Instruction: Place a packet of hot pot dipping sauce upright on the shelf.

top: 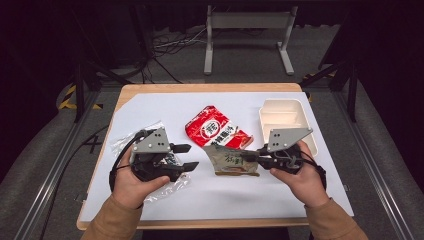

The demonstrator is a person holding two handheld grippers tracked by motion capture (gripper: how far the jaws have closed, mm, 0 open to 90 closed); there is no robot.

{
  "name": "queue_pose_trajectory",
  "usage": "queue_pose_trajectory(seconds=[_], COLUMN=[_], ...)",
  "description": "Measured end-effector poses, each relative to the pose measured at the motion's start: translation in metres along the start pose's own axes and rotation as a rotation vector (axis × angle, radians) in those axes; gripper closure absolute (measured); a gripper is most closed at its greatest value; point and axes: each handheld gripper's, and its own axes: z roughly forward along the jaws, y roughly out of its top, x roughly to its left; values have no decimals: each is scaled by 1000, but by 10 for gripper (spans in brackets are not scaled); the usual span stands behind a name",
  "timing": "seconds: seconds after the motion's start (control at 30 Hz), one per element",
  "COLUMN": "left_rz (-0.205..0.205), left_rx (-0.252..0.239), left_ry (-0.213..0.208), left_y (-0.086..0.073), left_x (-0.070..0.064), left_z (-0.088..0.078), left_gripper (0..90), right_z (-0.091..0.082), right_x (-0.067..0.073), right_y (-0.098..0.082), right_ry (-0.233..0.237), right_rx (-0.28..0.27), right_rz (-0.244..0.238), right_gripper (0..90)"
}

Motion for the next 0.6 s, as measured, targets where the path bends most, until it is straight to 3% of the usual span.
queue_pose_trajectory(seconds=[0.6], left_rz=[-59], left_rx=[6], left_ry=[63], left_y=[-18], left_x=[9], left_z=[-10], left_gripper=[447], right_z=[-33], right_x=[-36], right_y=[7], right_ry=[-50], right_rx=[-17], right_rz=[-14], right_gripper=[897])
